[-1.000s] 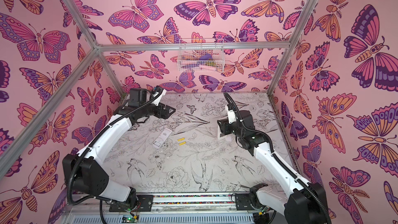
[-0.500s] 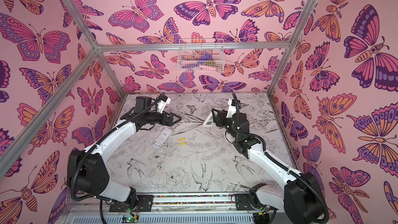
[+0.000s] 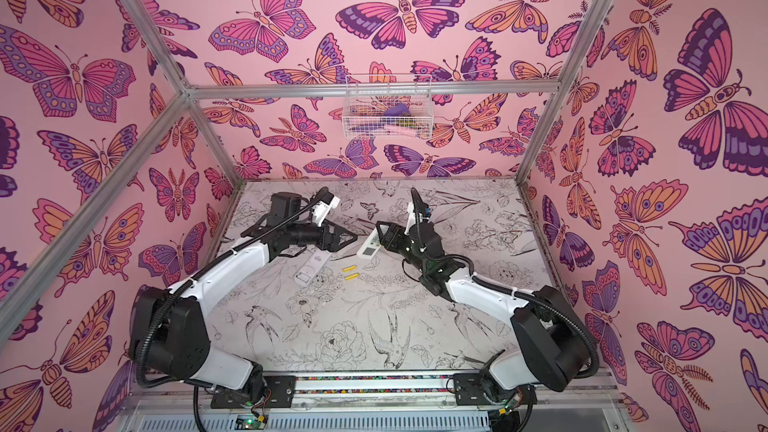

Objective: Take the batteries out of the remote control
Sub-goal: 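Close the left gripper on the remote while the right gripper holds it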

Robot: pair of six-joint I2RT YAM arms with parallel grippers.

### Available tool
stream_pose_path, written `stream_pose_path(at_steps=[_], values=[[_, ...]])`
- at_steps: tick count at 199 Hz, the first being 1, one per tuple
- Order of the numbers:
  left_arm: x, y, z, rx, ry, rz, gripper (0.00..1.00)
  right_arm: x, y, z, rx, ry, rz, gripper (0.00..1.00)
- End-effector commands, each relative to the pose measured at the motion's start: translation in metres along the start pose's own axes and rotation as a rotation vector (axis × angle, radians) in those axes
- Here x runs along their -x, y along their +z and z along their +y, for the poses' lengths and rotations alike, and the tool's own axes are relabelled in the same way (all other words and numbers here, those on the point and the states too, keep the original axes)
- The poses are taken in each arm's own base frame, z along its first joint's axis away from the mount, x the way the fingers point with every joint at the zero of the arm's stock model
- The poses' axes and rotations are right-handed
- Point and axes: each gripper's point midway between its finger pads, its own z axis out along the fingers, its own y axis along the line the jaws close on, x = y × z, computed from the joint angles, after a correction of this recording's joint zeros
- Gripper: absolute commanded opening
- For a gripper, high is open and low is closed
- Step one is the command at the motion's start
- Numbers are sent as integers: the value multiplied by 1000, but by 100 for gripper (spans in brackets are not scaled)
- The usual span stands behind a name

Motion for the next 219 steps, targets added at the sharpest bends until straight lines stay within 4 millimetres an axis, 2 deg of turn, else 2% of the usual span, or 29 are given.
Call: stream_pose_path(at_steps=[1,28,70,85,123,141,170,182,199,219], values=[[2,0,-19,-48,106,-18,83,17,9,31,81,97,-43,35],[-3,7,-19,-38,154,0,79,14,15,45,101,107,-13,35],[-8,11,-17,-18,202,15,67,10,18,49,106,137,2,35],[-12,12,-15,-9,228,22,64,7,18,46,96,139,8,35],[-12,12,-12,10,245,27,46,7,17,46,97,147,8,35],[-13,14,-9,26,259,33,41,4,19,41,86,162,10,35],[-16,15,-5,61,312,54,35,5,19,44,91,157,14,35],[-19,17,-5,63,333,64,29,3,20,40,85,163,17,36],[-17,15,-6,67,338,67,21,1,20,36,75,183,21,36],[-15,14,-6,84,364,80,16,4,17,37,77,169,13,39]])
